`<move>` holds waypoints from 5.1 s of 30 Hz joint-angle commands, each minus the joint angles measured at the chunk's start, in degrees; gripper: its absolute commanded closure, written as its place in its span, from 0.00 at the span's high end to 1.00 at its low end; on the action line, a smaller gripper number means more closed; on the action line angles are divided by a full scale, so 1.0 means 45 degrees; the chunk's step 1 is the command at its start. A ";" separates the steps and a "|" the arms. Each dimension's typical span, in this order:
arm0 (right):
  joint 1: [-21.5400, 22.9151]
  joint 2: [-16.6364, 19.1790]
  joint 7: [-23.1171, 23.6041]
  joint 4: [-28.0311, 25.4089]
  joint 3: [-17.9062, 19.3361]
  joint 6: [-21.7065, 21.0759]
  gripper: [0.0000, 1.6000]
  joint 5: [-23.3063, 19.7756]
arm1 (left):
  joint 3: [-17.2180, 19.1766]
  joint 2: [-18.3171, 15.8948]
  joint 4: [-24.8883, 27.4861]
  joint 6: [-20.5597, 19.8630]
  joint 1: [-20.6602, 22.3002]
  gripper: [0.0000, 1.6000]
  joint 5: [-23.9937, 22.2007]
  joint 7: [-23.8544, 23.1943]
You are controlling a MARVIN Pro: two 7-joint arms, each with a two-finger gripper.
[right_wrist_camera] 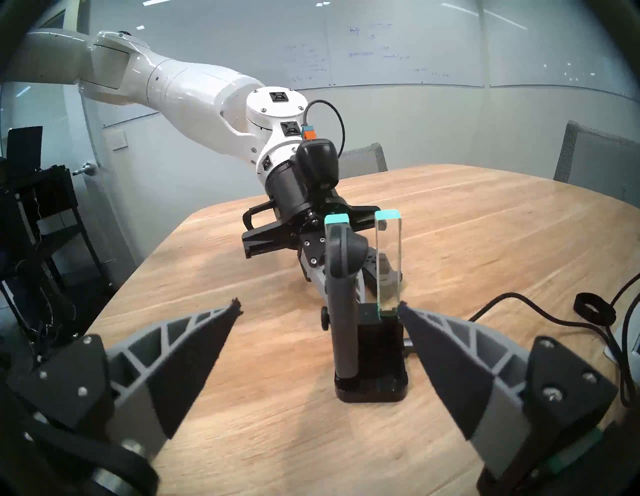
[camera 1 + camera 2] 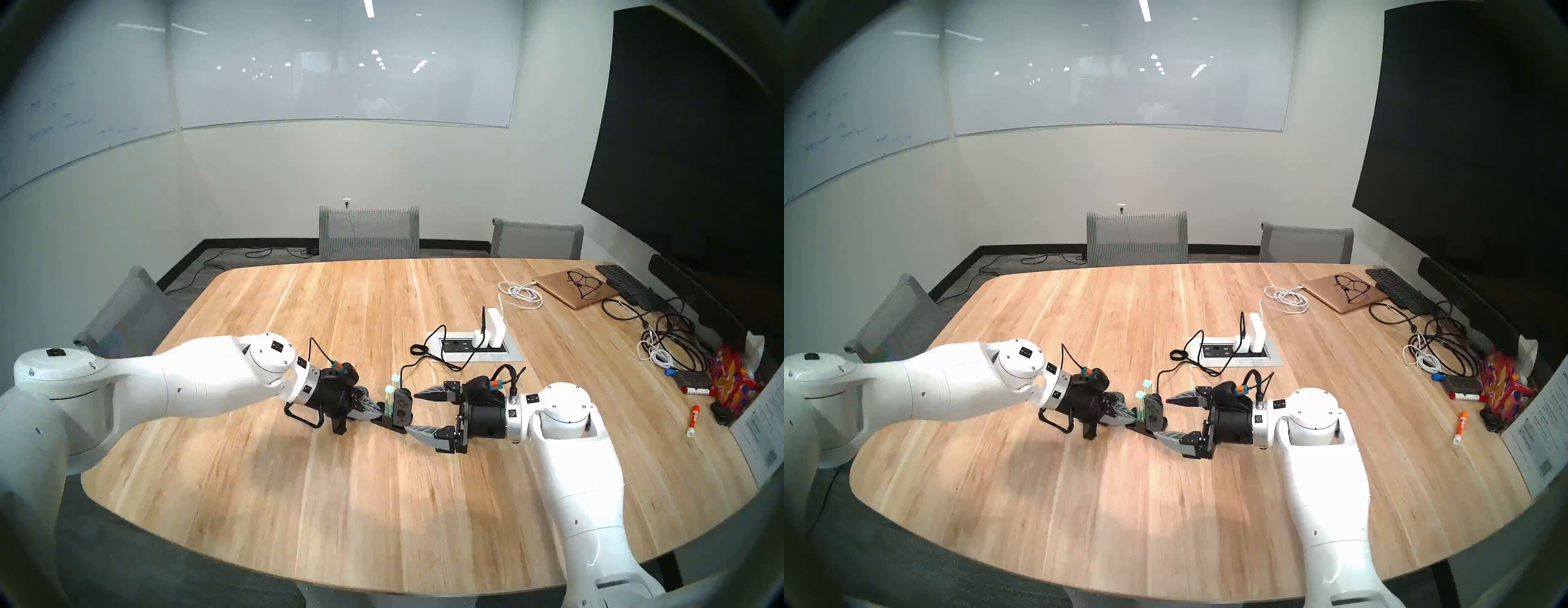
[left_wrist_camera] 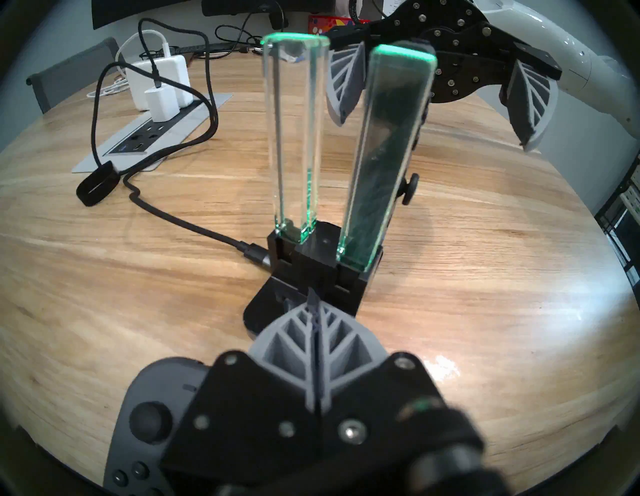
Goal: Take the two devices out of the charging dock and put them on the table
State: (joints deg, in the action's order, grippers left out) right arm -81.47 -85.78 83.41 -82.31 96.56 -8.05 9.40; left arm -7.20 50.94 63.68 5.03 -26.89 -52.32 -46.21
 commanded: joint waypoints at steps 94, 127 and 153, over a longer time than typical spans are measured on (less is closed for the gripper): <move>0.0965 0.0128 -0.0545 -0.0471 0.1597 -0.0658 0.00 0.0793 | -0.0067 0.0000 0.0030 -0.0058 -0.0065 0.00 0.0013 -0.0020; 0.0926 0.1391 0.0352 0.0277 0.3486 0.0169 0.00 -0.0237 | -0.0069 0.0001 0.0028 -0.0054 -0.0064 0.00 0.0011 -0.0020; 0.1114 0.2390 0.0352 0.0880 0.3092 -0.0110 0.00 -0.0487 | -0.0068 0.0001 0.0030 -0.0057 -0.0064 0.00 0.0012 -0.0020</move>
State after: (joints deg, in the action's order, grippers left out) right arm -77.19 -76.04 85.06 -77.60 110.81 -7.16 7.35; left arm -7.24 50.99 63.71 5.03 -26.89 -52.33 -46.21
